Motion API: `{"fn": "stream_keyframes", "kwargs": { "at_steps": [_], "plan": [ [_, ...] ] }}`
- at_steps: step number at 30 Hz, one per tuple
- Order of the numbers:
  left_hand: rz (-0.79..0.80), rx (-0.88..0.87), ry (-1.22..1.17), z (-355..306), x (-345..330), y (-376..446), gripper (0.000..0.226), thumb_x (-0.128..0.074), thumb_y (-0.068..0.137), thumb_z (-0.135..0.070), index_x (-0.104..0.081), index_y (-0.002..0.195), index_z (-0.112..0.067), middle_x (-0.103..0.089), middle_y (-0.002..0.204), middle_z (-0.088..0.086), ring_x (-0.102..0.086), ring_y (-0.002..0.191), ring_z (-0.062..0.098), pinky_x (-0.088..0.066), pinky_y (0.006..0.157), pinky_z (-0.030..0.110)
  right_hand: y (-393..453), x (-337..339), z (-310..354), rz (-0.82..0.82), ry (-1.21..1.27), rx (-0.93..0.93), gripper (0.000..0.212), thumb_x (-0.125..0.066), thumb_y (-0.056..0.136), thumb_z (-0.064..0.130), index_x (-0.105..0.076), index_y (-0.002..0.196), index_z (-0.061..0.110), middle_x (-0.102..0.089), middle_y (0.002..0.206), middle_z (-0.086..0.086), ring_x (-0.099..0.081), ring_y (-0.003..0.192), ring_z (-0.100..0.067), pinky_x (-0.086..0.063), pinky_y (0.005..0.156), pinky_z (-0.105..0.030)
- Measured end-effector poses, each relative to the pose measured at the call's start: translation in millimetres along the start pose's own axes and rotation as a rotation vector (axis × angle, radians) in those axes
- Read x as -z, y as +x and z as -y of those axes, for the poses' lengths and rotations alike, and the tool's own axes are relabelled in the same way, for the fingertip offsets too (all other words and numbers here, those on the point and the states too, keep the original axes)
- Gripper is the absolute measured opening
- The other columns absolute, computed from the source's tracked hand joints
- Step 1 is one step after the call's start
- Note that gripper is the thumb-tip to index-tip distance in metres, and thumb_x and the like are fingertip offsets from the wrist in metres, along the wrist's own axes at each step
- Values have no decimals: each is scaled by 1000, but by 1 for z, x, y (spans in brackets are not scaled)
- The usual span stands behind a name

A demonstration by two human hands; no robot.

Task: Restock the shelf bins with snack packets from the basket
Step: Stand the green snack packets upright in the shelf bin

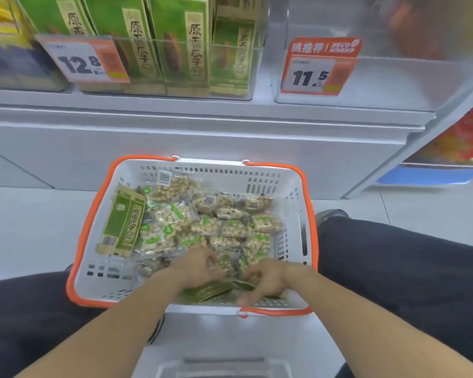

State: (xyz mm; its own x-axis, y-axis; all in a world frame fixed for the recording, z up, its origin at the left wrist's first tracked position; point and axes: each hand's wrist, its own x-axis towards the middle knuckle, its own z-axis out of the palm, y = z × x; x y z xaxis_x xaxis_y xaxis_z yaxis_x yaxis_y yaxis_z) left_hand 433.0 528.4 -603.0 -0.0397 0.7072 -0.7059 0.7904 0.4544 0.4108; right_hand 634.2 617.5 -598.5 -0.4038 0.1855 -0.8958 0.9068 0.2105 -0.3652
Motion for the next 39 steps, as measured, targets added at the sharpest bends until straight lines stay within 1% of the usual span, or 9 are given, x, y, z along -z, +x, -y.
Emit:
{"fn": "stream_keyframes", "kwargs": {
  "at_steps": [4,8,11,16,22,26,29,33,39],
  "plan": [
    [59,-17,-11,1,3,3,30,-66,88,-49,-63,109,-29,-42,117,1,-48,122,22,-38,108,37,6,-3,-2,-154,-48,50,42,-78,84,38,-67,122,23,-59,134,1,-56,110,-19,-45,92,-31],
    [67,12,-46,2,8,-1,23,-59,94,-45,-68,97,-23,-41,128,-2,-42,128,20,-31,111,39,5,-2,-1,-238,-91,97,20,-57,100,26,-66,110,12,-65,112,-9,-61,104,-27,-48,88,-36],
    [35,132,70,-1,13,-8,38,-53,98,-42,-63,102,-5,-52,108,7,-57,114,23,-45,93,36,-1,7,7,-319,-45,115,20,-46,104,27,-59,99,12,-60,96,-8,-60,91,-26,-47,78,-35],
    [142,305,141,1,10,-19,55,-69,89,-46,-56,122,-5,-59,107,3,-57,95,18,-46,78,24,-4,7,21,-347,-31,184,25,-45,105,32,-58,101,10,-59,83,-1,-57,78,-18,-45,74,-33],
    [232,448,-274,-1,11,-18,33,-84,78,-28,-59,75,-8,-60,56,1,-49,45,12,-41,44,20,-9,-1,33,-350,-24,210,30,-45,104,38,-58,107,11,-55,80,3,-51,71,-10,-40,69,-31],
    [381,493,-379,-6,19,-25,25,-77,85,-22,-57,80,-10,-51,57,-1,-41,50,10,-37,47,20,-19,8,38,-404,2,236,38,-44,105,36,-61,97,3,-55,76,-4,-52,69,-18,-40,63,-31],
    [410,462,-463,-13,35,-31,17,-75,86,-17,-61,87,-8,-63,82,2,-51,71,14,-43,63,24,-32,23,43,-395,39,232,38,-43,106,33,-53,78,9,-47,64,-1,-45,54,-14,-42,57,-29],
    [274,342,-494,-35,96,-51,27,-68,90,-14,-60,111,1,-74,105,11,-71,95,24,-58,78,35,-71,63,66,-416,173,273,38,-49,103,35,-55,74,13,-42,54,2,-36,44,-13,-41,52,-30],
    [-145,76,-722,-54,212,-97,35,-69,86,5,-60,119,14,-72,93,20,-69,74,26,-56,60,26,-165,144,117,-609,244,393,27,-65,96,29,-65,91,2,-71,76,-15,-70,66,-32,-61,60,-40]
  ]
}}
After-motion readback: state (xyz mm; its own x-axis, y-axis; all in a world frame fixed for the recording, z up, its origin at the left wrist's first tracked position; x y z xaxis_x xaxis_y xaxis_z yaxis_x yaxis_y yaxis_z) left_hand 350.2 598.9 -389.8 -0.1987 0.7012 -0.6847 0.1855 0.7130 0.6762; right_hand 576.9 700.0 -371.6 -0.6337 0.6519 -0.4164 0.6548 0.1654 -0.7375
